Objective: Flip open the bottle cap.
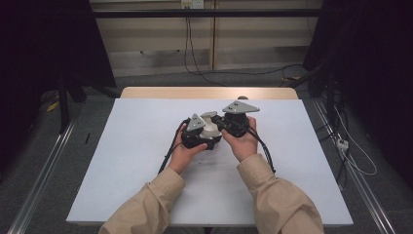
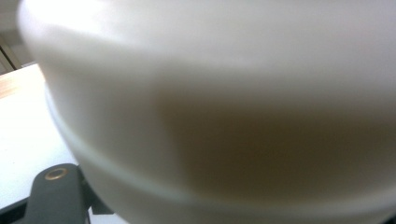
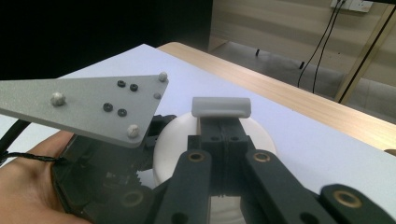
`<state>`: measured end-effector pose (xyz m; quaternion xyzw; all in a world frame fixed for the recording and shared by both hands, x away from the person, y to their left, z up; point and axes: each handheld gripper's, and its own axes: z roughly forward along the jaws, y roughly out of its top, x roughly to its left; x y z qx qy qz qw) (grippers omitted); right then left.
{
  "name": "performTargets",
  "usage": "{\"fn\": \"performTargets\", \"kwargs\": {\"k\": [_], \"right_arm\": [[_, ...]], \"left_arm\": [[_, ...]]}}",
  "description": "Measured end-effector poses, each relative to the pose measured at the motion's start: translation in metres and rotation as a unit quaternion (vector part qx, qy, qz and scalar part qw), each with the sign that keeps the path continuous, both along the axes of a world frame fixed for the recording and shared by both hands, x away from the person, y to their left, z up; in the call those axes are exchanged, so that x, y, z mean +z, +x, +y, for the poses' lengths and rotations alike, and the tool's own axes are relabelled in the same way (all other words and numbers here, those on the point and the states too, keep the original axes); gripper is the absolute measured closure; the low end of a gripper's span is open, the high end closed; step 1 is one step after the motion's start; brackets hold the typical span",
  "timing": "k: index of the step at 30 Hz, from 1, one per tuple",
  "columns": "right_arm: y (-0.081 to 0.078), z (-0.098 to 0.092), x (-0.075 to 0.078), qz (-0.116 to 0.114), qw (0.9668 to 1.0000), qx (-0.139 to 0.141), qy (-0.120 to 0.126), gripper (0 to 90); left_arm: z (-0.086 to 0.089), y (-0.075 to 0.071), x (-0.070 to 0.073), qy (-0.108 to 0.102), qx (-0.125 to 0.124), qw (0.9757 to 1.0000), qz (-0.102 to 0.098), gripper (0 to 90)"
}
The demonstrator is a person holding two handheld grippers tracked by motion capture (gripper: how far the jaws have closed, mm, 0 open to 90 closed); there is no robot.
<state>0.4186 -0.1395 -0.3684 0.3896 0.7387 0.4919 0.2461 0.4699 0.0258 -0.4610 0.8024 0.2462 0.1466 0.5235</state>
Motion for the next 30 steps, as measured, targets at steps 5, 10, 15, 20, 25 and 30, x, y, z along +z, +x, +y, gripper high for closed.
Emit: {"fn": "performTargets", "kwargs": {"k": [5,10,15,20,25,30], "right_arm": [[0.002,0.001,0.002,-0.003,1.0000,0.000,0.000,90.0],[0.003,0.002,0.003,-0.005,1.0000,-0.002,0.002,90.0],[0.005,0.002,0.004,-0.007,1.0000,-0.003,0.001,90.0],[0.006,0.004,0.006,-0.011,0.9999,-0.003,-0.002,90.0],[0.008,0.006,0.008,-0.011,0.9999,-0.004,-0.003,90.0],[0.011,0.007,0.008,-0.011,0.9999,-0.002,-0.010,90.0]], "left_arm": [[0.000,0.000,0.000,0.000,0.000,1.0000,-0.001,18.6],[0.000,0.000,0.000,0.000,0.000,1.0000,-0.001,18.7],[0.000,0.000,0.000,0.001,0.000,1.0000,-0.001,18.6],[0.000,0.000,0.000,0.001,0.000,1.0000,-0.001,18.7],[0.000,0.000,0.000,0.000,0.001,1.0000,-0.001,18.6],[0.000,0.000,0.000,0.002,0.001,1.0000,-0.002,18.7]]}}
